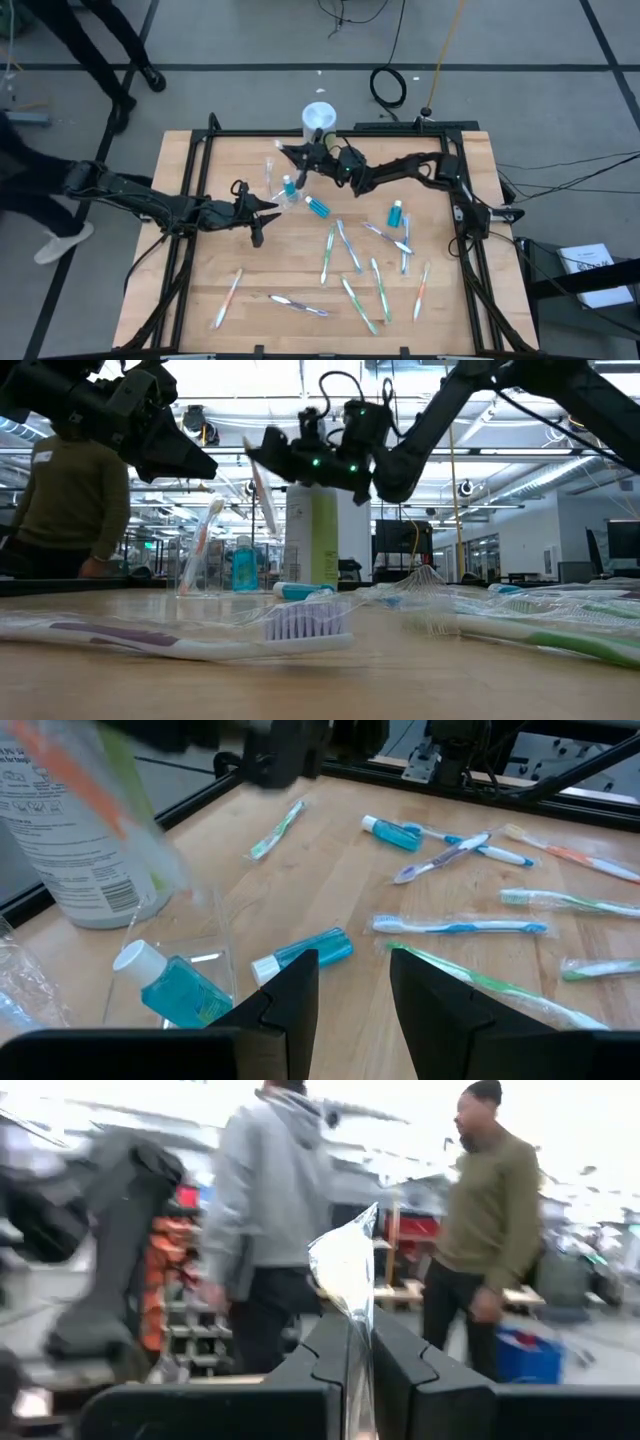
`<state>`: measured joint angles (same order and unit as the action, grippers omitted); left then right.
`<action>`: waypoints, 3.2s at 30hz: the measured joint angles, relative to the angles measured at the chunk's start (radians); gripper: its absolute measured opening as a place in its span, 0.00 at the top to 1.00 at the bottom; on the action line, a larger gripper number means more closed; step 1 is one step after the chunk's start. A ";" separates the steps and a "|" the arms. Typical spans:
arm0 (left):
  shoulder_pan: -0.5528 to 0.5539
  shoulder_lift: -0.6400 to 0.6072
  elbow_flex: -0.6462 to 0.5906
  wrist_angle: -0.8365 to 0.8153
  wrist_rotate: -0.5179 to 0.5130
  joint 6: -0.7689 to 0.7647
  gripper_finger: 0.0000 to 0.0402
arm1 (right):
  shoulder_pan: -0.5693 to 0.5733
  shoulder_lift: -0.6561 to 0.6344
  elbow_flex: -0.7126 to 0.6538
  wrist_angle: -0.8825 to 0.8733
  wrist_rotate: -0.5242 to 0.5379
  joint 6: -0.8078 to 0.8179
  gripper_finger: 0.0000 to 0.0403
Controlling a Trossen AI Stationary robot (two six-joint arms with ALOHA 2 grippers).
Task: Pick & Place toothbrushing station
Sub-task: Put the orange toothbrush into the transparent organizer
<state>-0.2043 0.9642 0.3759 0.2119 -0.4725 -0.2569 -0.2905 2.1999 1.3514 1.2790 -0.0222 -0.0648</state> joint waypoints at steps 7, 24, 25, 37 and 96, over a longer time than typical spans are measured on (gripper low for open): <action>0.000 0.000 0.000 0.000 0.000 -0.001 0.67 | -0.003 0.040 0.000 -0.011 0.099 0.000 0.97; 0.000 0.000 0.000 0.002 -0.001 -0.038 0.67 | 0.003 0.043 0.000 -0.209 0.100 0.040 0.95; 0.000 0.000 0.000 0.002 -0.001 -0.038 0.67 | 0.004 0.043 0.000 -0.215 0.100 0.030 0.95; 0.000 0.000 0.000 0.002 -0.001 -0.049 0.67 | 0.020 0.043 0.000 -0.279 0.102 0.012 0.80; -0.553 0.462 0.402 -0.995 0.395 -1.567 0.67 | 0.079 -0.375 -0.001 -1.285 0.100 -0.078 0.58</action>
<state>-0.7577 1.4260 0.7784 -0.7830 -0.0778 -1.8237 -0.2111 1.8244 1.3502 -0.0055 0.0776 -0.1432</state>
